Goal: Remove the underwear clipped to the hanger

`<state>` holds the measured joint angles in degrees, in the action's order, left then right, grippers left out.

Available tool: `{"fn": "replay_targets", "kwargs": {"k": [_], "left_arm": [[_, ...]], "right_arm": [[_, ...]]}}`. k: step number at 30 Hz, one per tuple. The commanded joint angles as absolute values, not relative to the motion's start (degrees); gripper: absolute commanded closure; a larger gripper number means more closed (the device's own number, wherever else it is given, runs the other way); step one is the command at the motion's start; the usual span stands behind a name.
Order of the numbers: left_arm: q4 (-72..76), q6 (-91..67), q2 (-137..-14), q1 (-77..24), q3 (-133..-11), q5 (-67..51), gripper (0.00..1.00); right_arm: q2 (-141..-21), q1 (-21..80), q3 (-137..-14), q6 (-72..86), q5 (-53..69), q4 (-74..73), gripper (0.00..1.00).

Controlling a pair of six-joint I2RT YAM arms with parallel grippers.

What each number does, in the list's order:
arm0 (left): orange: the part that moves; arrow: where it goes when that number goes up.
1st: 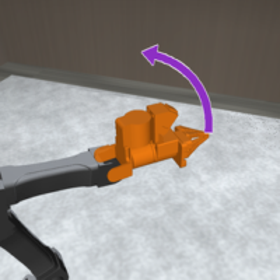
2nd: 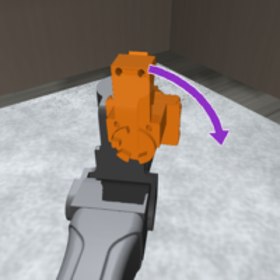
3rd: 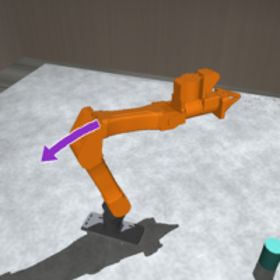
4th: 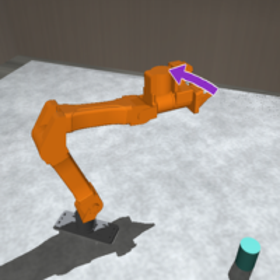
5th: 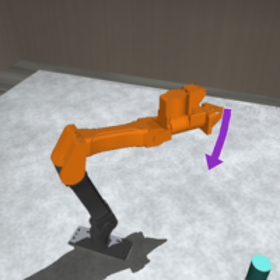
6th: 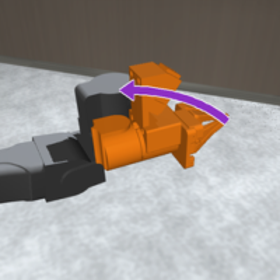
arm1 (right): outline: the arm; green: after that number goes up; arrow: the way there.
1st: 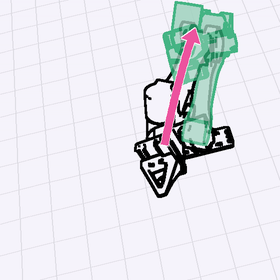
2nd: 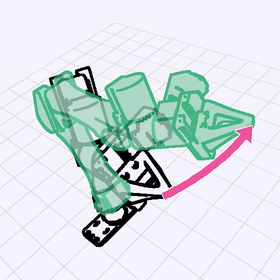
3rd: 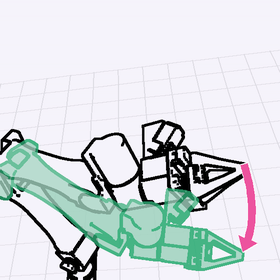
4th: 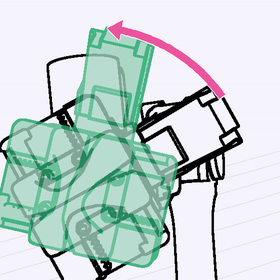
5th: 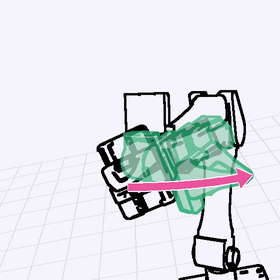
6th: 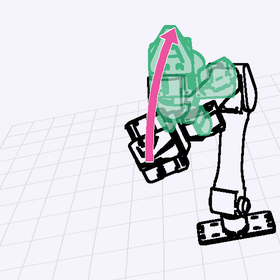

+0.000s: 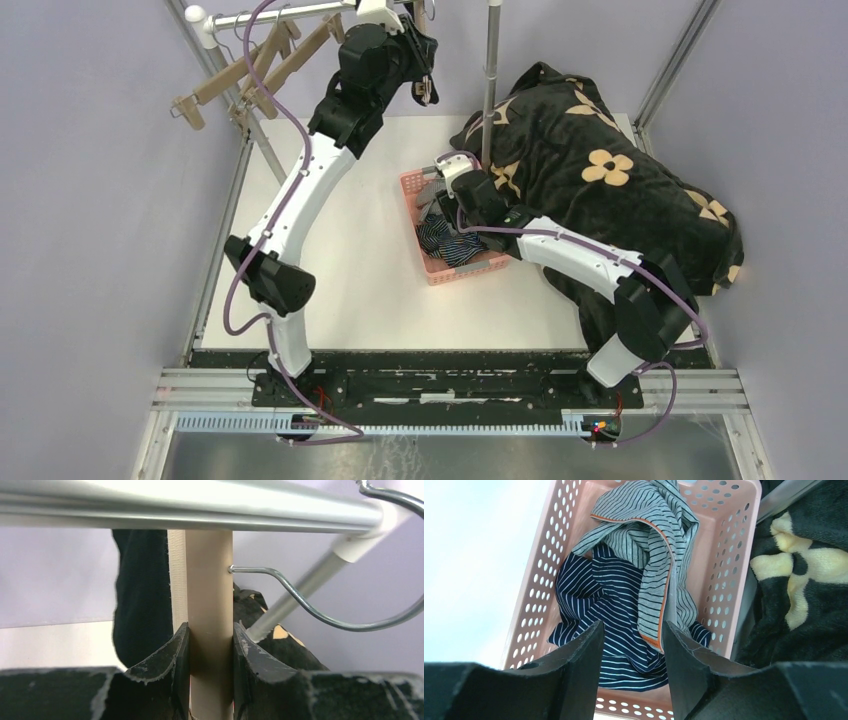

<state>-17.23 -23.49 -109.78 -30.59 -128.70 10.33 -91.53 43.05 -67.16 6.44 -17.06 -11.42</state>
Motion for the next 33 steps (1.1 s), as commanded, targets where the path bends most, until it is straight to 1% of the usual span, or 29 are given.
{"fn": "replay_targets", "kwargs": {"k": [1, 5, 11, 16, 21, 25, 30, 33], "left_arm": [[-15.53, -20.24, -104.82, -30.97, -130.12, 9.89, 0.97], [-17.62, -20.77, -104.59, -31.03, -131.32, 8.39, 0.97], [-25.53, -20.15, -104.67, -30.94, -134.39, 7.69, 0.97], [-29.37, -18.61, -103.20, -30.56, -132.72, 5.06, 0.97], [-26.10, -17.66, -100.02, -29.91, -128.33, 4.23, 0.97], [-25.82, -17.63, -98.57, -29.89, -128.87, 3.12, 0.97], [-30.16, -16.15, -96.67, -29.80, -128.44, 2.58, 0.97], [-33.66, -15.04, -94.46, -29.82, -126.12, 2.03, 0.97]], "right_arm": [[-91.64, 43.59, -69.93, 7.01, -16.17, -10.30, 0.45], [-91.55, 43.68, -69.90, 6.96, -16.09, -10.31, 0.45], [-90.51, 43.99, -70.35, 6.59, -16.26, -11.25, 0.45], [-88.44, 44.08, -70.23, 6.56, -16.30, -11.25, 0.44], [-87.58, 44.08, -69.83, 6.32, -16.78, -11.12, 0.44], [-88.00, 44.08, -69.82, 6.23, -17.05, -11.08, 0.44], [-87.99, 44.04, -70.17, 5.67, -17.24, -11.48, 0.44], [-87.26, 44.04, -70.97, 4.96, -18.73, -12.69, 0.42]]}}
